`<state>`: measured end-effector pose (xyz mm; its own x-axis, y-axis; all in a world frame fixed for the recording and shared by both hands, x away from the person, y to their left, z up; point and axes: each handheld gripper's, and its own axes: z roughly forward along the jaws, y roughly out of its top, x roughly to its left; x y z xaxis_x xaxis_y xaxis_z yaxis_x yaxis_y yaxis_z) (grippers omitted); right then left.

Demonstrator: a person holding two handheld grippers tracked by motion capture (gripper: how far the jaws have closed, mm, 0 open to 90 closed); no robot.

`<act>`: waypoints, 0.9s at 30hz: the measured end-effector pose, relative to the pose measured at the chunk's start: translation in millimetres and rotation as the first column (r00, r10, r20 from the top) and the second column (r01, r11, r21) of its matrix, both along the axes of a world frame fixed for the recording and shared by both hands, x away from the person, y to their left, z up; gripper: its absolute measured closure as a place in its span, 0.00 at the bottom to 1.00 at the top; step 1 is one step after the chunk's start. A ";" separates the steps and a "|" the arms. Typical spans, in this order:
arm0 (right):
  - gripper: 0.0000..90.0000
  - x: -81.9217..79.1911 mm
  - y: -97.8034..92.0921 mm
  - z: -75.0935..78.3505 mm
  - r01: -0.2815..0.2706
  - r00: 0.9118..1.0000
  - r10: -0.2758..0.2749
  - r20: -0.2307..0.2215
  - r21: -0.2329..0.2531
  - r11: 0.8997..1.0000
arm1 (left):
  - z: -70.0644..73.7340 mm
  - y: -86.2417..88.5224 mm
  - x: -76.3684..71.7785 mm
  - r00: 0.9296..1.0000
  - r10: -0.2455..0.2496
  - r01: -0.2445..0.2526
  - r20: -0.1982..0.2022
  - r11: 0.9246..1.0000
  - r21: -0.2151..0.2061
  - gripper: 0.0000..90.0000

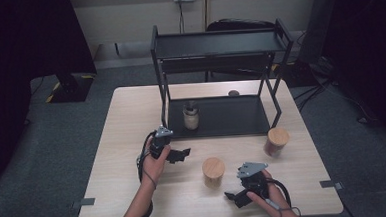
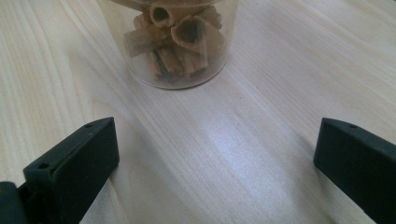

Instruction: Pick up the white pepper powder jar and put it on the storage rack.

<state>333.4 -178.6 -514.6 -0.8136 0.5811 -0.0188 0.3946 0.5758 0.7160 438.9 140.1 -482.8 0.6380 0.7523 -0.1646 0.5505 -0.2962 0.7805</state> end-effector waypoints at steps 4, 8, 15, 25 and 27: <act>0.00 0.0 0.0 0.0 0.000 1.000 0.000 0.000 0.000 1.000 | -1.1 2.7 -3.0 1.000 -0.005 0.005 0.002 1.000 -0.001 0.03; 0.00 0.0 0.0 0.0 0.000 1.000 0.000 0.000 0.000 1.000 | -2.2 6.0 -6.2 1.000 -0.005 0.005 0.001 1.000 -0.005 0.03; 0.00 0.0 0.0 0.0 0.000 1.000 0.000 0.000 0.000 1.000 | -4.3 11.2 -12.1 1.000 -0.009 0.009 0.005 1.000 -0.011 0.03; 0.00 0.0 0.0 0.0 0.000 1.000 0.000 0.000 0.000 1.000 | -9.6 18.6 -19.4 1.000 -0.004 0.004 0.005 1.000 -0.016 0.03; 0.00 0.0 0.0 0.0 0.000 1.000 0.000 0.000 0.000 1.000 | -10.5 20.4 -20.7 1.000 -0.006 0.006 0.006 1.000 -0.013 0.03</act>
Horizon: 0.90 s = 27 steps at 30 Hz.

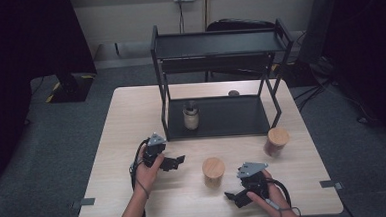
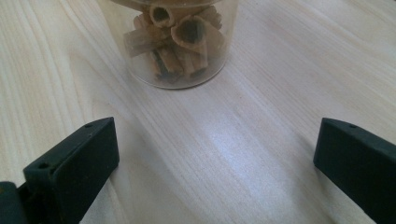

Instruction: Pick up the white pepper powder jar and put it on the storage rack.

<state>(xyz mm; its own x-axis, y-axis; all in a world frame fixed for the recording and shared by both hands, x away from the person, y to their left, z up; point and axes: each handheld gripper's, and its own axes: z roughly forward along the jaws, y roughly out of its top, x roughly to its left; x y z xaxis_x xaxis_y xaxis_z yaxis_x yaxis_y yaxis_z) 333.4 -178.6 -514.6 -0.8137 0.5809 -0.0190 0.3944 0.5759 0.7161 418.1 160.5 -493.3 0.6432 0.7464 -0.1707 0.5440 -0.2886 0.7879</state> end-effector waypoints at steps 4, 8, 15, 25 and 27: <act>0.00 0.0 0.0 0.0 0.000 1.000 0.000 0.000 0.000 1.000 | -1.1 2.7 -3.0 1.000 -0.001 0.001 0.000 1.000 0.000 0.03; 0.00 0.0 0.0 0.0 0.000 1.000 0.000 0.000 0.000 1.000 | -1.7 6.5 -5.8 1.000 0.005 -0.005 0.002 1.000 -0.001 0.03; 0.00 0.0 0.0 0.0 0.000 1.000 0.000 0.000 0.000 1.000 | -3.3 13.6 -12.1 1.000 0.014 -0.014 0.000 1.000 0.000 0.03; 0.00 0.0 0.0 0.0 0.000 1.000 0.000 0.000 0.000 1.000 | -5.3 26.6 -22.1 1.000 0.016 -0.016 -0.002 1.000 0.014 0.03; 0.00 0.0 0.0 0.0 0.000 1.000 0.000 0.000 0.000 1.000 | -5.0 30.7 -24.0 1.000 0.019 -0.019 0.000 1.000 0.018 0.03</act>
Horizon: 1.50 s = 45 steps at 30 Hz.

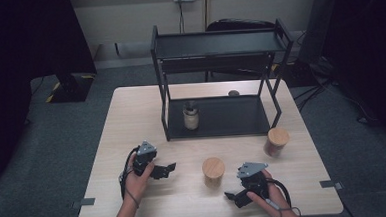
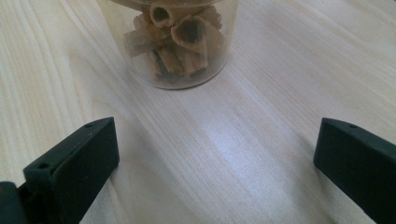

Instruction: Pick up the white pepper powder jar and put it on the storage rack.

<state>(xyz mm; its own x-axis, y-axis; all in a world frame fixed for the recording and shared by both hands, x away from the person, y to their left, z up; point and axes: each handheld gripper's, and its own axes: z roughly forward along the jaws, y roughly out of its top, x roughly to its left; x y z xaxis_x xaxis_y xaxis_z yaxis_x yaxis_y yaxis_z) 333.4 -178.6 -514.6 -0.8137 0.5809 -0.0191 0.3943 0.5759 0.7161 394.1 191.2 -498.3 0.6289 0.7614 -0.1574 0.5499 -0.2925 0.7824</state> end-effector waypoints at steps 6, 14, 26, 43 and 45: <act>0.00 0.0 0.0 0.0 0.000 1.000 0.000 0.000 0.000 1.000 | -0.2 7.8 -5.1 1.000 0.009 -0.009 0.000 1.000 -0.001 0.03; 0.00 0.0 0.0 0.0 0.000 1.000 0.000 0.000 0.000 1.000 | 0.7 11.8 -8.7 1.000 0.008 -0.008 0.007 1.000 -0.008 0.03; 0.00 0.0 0.0 0.0 0.000 1.000 0.000 0.000 0.000 1.000 | 0.0 21.0 -15.6 1.000 -0.001 0.001 0.016 1.000 -0.004 0.03; 0.00 0.0 0.0 0.0 0.000 1.000 0.000 0.000 0.000 1.000 | -4.1 35.3 -24.8 1.000 0.003 -0.003 0.006 1.000 0.008 0.03; 0.00 0.0 0.0 0.0 0.000 1.000 0.000 0.000 0.000 1.000 | -4.4 37.2 -26.0 1.000 0.004 -0.004 0.007 1.000 0.008 0.03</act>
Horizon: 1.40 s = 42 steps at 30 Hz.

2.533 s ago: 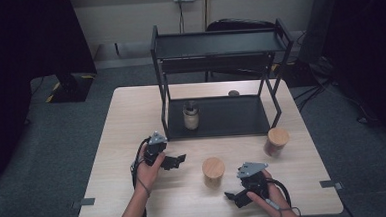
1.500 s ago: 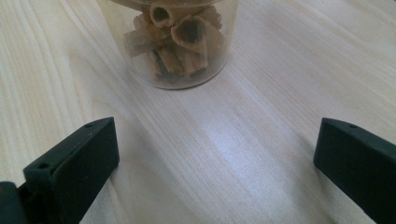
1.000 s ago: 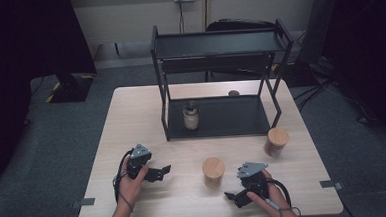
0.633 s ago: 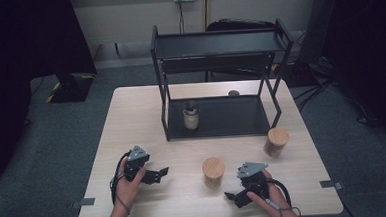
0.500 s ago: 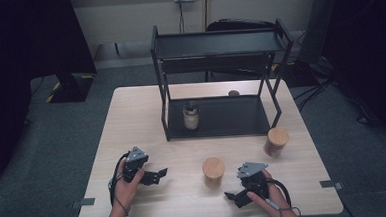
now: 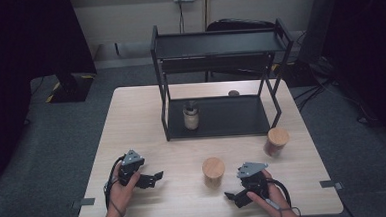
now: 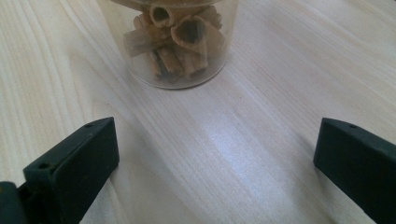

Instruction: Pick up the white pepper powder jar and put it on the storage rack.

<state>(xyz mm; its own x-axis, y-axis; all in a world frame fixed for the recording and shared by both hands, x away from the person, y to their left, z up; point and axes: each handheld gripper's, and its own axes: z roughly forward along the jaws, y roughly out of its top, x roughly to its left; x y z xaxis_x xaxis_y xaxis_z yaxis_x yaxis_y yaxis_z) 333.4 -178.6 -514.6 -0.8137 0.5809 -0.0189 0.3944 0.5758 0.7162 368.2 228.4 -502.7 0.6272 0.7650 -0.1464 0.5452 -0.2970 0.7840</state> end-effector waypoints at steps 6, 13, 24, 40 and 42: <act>0.00 0.0 0.0 0.0 0.000 1.000 0.000 0.000 0.000 1.000 | -2.8 6.2 -4.3 1.000 0.007 -0.006 -0.007 1.000 0.011 0.03; 0.00 0.0 0.0 0.0 0.000 1.000 0.000 0.000 0.000 1.000 | -4.3 13.1 -8.3 1.000 0.012 -0.011 -0.014 1.000 0.020 0.03; 0.00 0.0 0.0 0.0 0.000 1.000 0.000 0.000 0.000 1.000 | -5.8 18.8 -10.5 1.000 0.013 -0.012 -0.018 0.999 0.034 0.03; 0.00 0.0 0.0 0.0 0.000 1.000 0.000 0.000 0.000 1.000 | -5.7 33.3 -17.6 0.999 0.030 -0.029 -0.014 0.998 0.059 0.03; 0.00 0.0 0.0 0.0 0.000 1.000 0.000 0.000 0.000 1.000 | -6.8 35.2 -18.8 0.999 0.031 -0.030 -0.019 0.998 0.063 0.03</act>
